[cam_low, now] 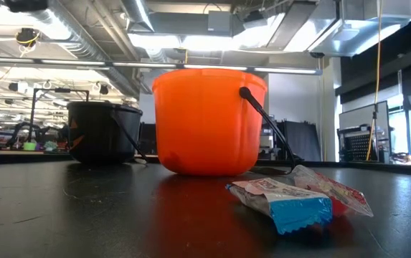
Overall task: Sort candy
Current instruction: Put the transparent candy into the pink bucket
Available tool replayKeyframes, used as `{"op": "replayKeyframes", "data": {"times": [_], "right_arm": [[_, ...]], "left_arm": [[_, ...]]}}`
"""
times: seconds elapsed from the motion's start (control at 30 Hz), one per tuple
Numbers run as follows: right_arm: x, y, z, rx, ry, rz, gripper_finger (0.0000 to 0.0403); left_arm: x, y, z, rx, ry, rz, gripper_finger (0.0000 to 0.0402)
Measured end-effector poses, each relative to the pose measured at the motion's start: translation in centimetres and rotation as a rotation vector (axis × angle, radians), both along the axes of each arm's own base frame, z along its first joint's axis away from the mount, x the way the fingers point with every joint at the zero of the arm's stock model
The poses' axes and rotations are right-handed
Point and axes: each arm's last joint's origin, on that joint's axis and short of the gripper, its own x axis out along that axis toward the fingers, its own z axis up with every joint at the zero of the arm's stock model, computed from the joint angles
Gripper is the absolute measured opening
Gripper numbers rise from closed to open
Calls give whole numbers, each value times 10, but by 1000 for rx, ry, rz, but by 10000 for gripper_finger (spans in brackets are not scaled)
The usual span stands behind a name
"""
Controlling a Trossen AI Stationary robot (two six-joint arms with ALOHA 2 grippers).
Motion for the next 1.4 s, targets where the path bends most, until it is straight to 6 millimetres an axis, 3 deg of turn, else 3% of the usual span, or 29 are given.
{"op": "replayKeyframes", "data": {"times": [0.4,0.63,0.87,1.4], "right_arm": [[0,0,-2,22,20,17,319],[0,0,-2,24,19,17,319],[0,0,-2,24,19,18,319],[0,0,-2,24,19,18,319]], "left_arm": [[-13,-42,-11,26,150,17,2],[-9,-57,-18,115,134,0,2],[0,-72,-31,128,231,78,2],[0,-85,-39,154,267,44,2]]}}
